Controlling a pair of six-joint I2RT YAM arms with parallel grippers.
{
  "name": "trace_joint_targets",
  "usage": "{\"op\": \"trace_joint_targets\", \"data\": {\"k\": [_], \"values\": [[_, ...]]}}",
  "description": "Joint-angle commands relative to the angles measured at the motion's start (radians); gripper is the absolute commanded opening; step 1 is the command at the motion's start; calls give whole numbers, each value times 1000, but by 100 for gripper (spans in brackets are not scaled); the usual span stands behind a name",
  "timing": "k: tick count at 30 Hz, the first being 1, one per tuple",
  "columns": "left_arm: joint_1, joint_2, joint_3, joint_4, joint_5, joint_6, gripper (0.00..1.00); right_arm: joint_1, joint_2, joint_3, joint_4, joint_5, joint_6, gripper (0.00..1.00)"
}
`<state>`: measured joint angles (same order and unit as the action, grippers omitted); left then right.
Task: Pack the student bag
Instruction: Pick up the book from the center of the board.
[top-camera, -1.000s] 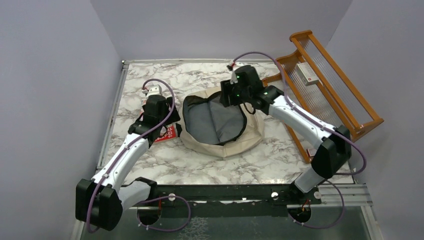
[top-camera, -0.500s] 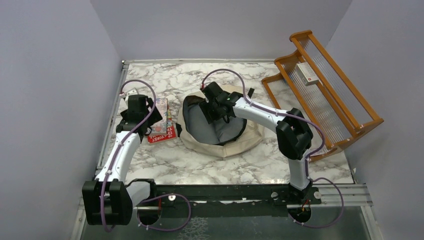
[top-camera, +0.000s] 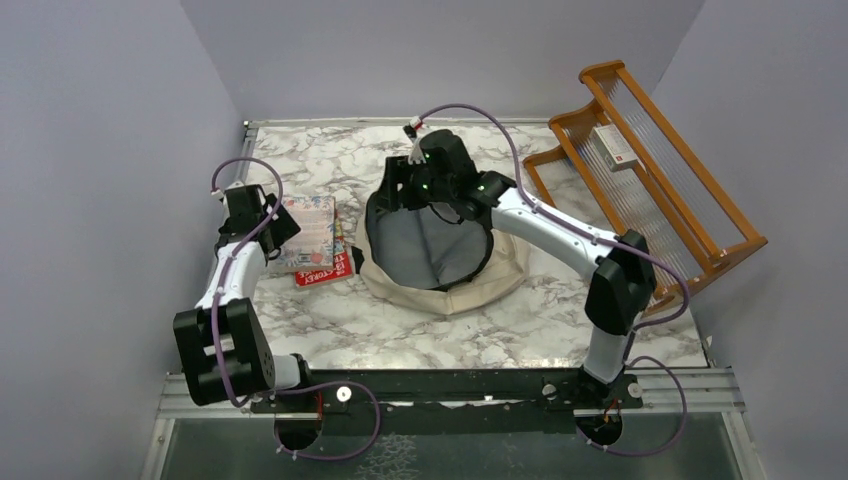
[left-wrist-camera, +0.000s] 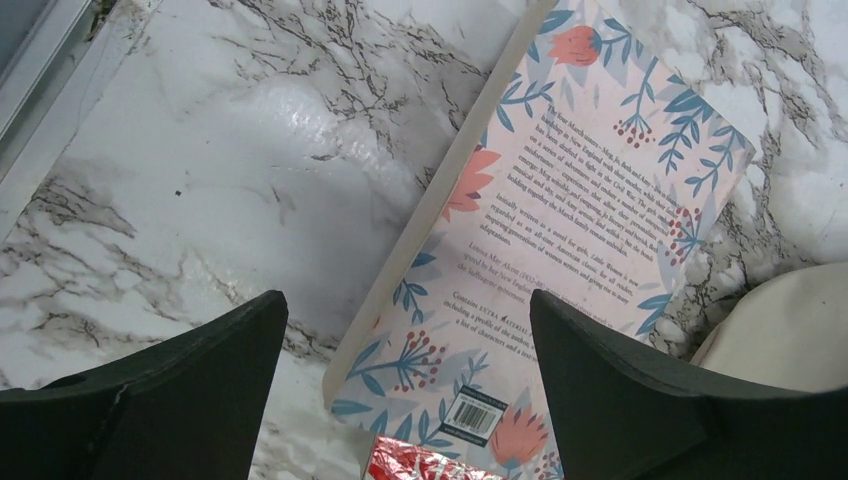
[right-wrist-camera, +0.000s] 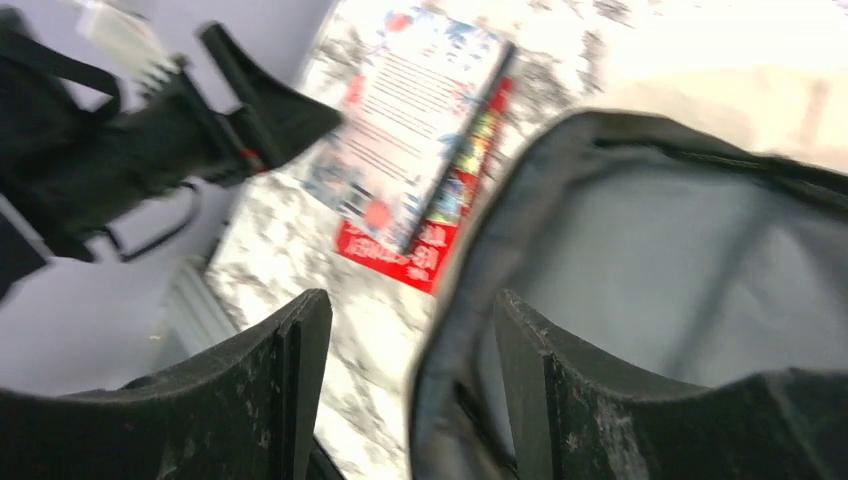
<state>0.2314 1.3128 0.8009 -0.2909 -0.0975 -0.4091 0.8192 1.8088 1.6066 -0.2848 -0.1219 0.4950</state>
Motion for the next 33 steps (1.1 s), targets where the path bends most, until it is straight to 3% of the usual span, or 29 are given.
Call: {"op": "trace_joint_targets", "data": {"k": [1,9,14,18,26,33], "values": [[43,64,30,104,95,30,91,6,154,136,96,-212,163,64],[78,160,28,129,169,-24,79,16,491,443,111,-309,266,61],[85,219,38,117,164,-42,67,29,658,623,67,-289,281,60],[89,260,46,99,152,-46,60,29,695,614,51,-218,292,59],[89,337,53,96,240,-46,33,29,757,626,11,-176,307,60],[81,327,35,121,339,-30,31,23,782,602,35,-199,341,63]]}}
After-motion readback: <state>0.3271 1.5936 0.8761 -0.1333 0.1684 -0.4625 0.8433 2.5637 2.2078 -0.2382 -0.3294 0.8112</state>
